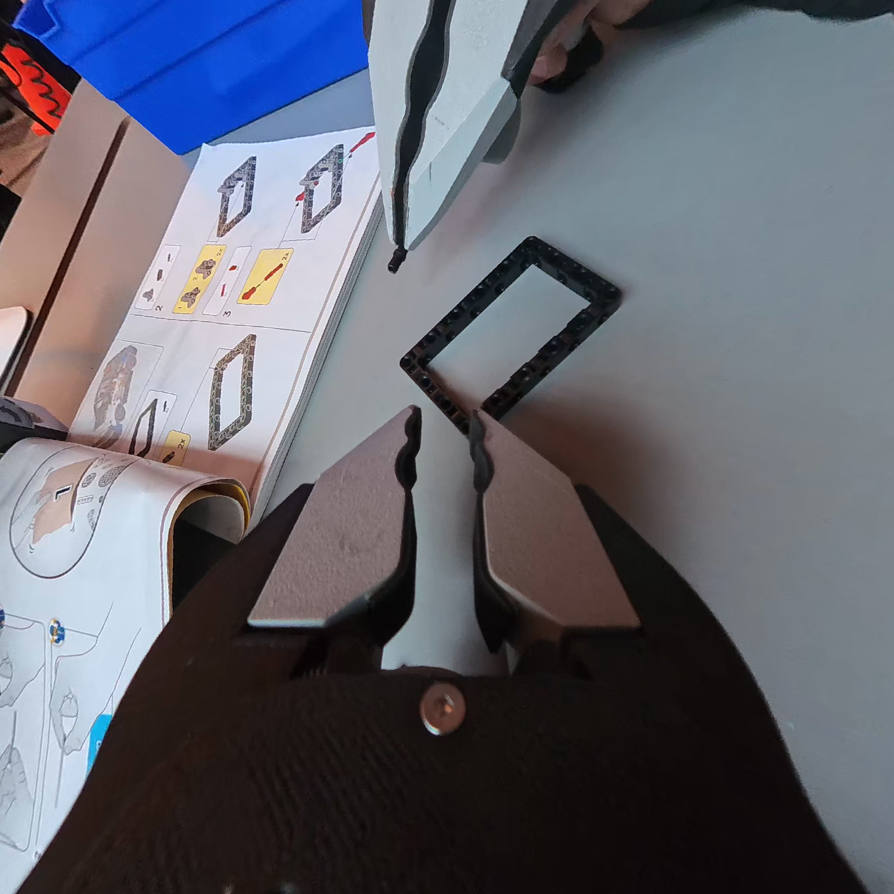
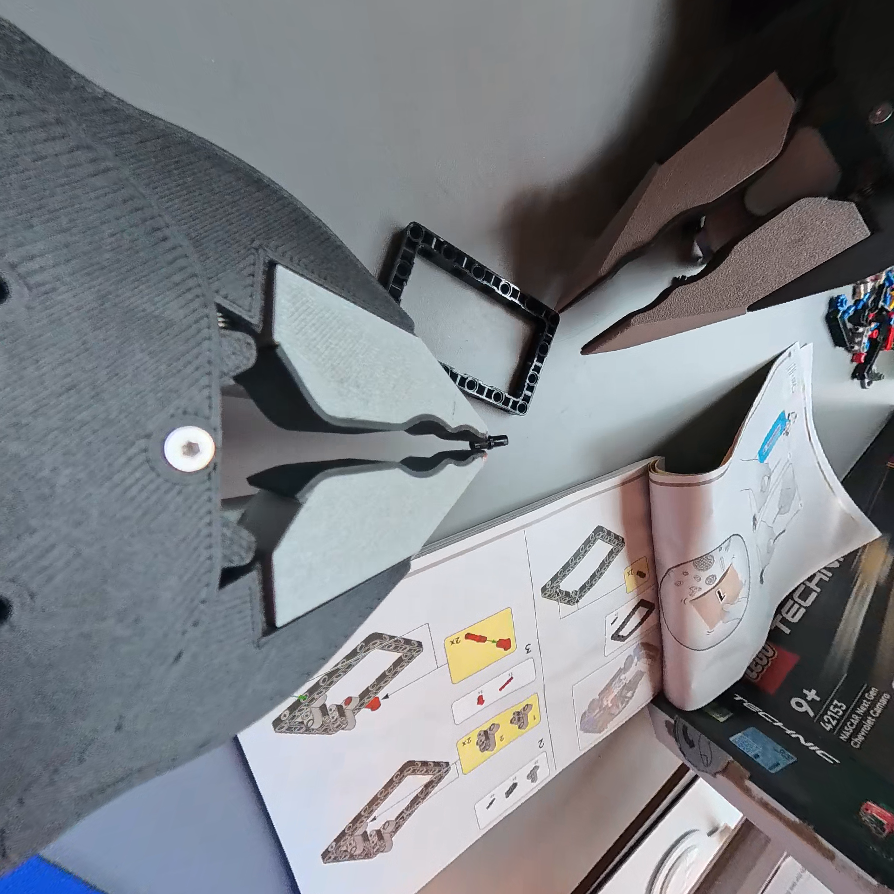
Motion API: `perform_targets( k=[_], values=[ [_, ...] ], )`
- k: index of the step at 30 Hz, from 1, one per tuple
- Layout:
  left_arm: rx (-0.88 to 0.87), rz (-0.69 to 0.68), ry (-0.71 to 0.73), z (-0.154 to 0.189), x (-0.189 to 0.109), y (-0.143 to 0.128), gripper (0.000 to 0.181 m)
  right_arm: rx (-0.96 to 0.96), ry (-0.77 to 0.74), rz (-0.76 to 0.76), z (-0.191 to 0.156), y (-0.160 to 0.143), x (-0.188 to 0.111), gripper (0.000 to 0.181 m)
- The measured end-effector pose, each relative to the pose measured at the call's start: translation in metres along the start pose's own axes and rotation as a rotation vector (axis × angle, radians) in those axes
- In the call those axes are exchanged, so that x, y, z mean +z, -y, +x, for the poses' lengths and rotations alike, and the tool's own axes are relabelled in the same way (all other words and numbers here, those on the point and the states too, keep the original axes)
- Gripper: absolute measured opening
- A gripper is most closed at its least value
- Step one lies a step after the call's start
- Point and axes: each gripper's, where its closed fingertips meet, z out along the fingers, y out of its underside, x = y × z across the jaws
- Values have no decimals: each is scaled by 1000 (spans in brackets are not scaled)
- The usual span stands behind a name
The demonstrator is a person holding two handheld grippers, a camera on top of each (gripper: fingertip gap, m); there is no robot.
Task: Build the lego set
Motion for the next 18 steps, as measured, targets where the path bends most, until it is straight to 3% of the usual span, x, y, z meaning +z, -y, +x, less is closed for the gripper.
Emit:
perform_targets(
  k=[1,18],
  values=[
    [3,1,9,-1,0,0,17,2,2,-2,0,0,0,0],
    [10,28,82,-10,-7,2,14,7,24,-11,3,-1,4,0]
  ],
)
